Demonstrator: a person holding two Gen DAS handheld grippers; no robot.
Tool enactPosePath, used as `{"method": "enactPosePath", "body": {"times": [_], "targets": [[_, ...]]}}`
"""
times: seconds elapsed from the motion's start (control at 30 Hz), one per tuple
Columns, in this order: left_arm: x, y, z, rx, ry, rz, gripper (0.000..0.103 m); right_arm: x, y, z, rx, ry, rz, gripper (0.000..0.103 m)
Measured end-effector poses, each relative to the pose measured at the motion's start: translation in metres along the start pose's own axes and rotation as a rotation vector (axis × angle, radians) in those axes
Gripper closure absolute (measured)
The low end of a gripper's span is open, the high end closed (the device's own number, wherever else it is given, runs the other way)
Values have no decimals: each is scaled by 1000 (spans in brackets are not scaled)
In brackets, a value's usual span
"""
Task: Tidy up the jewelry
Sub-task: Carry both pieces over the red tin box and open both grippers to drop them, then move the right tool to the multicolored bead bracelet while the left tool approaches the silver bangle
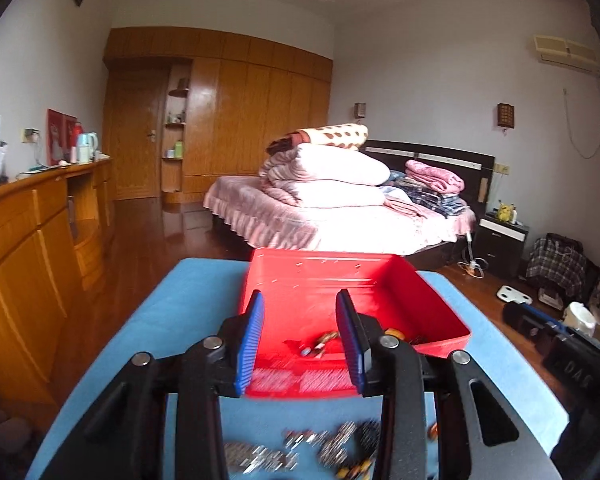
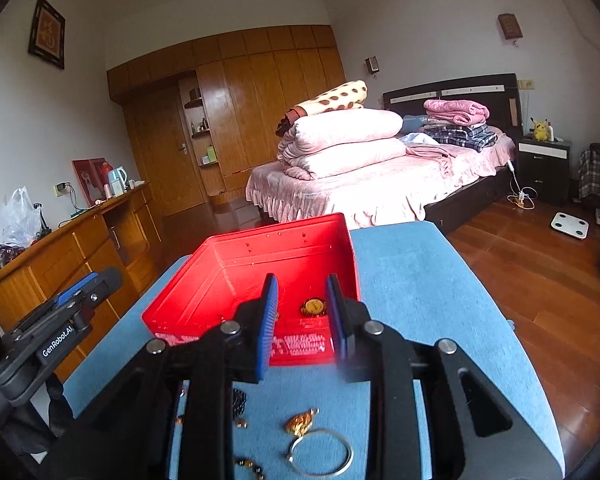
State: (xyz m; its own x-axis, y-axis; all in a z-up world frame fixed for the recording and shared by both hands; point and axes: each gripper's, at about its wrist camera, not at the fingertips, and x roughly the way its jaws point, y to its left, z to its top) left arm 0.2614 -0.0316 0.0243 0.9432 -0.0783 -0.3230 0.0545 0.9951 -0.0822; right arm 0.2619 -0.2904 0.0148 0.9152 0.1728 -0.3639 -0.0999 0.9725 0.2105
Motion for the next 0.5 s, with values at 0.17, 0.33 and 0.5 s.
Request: {"method": "enactPosePath", "body": {"times": [0.17,0.33,0.5], "targets": [[-48,24,-46,2,-12,90,66,-34,14,-42,27,39,7,78],[-80,44,-82,-25,-12,141,66,-57,32,-83,25,78,-10,78],[-94,48,-105,-3,-10,138,61,-64,47,-114,13,121,-42,78]]}}
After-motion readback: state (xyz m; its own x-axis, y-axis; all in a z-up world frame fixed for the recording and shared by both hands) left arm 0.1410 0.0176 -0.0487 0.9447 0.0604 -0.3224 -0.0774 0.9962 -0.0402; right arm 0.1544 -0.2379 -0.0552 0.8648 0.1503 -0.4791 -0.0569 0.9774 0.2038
